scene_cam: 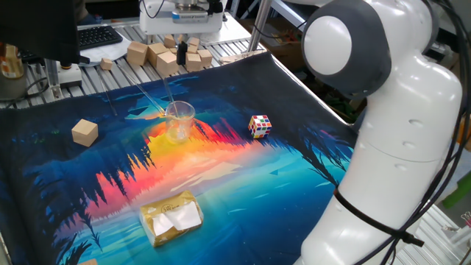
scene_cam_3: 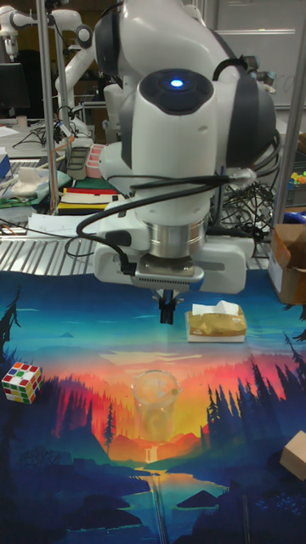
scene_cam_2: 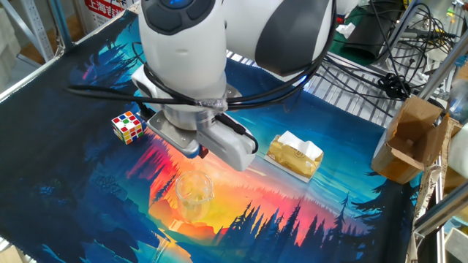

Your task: Shake the test tube

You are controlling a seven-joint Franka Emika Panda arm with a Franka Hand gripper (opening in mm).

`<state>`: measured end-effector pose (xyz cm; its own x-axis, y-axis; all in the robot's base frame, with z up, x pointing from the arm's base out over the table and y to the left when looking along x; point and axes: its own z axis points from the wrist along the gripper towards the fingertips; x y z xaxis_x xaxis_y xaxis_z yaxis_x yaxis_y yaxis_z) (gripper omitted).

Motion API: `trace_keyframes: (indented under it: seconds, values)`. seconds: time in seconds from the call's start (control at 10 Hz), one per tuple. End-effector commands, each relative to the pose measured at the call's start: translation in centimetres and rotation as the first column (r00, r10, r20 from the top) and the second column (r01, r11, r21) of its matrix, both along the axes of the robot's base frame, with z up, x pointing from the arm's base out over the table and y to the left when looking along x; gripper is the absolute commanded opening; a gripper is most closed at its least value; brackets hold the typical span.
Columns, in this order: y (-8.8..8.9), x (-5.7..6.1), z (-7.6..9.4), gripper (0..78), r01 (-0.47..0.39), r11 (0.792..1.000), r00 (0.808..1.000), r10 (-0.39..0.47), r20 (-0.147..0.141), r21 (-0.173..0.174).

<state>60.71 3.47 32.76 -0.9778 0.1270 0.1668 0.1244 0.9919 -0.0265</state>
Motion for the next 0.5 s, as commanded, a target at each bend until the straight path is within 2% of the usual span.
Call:
trace_keyframes:
  seconds: [0.1,0.5]
  values:
    - [-0.02,0.04,0.15,0.0,-0.014,1.0,1.0,0.014,0.016,0.001]
    - [-0.02,0.04,0.15,0.0,-0.011,1.0,1.0,0.011,0.009,-0.005]
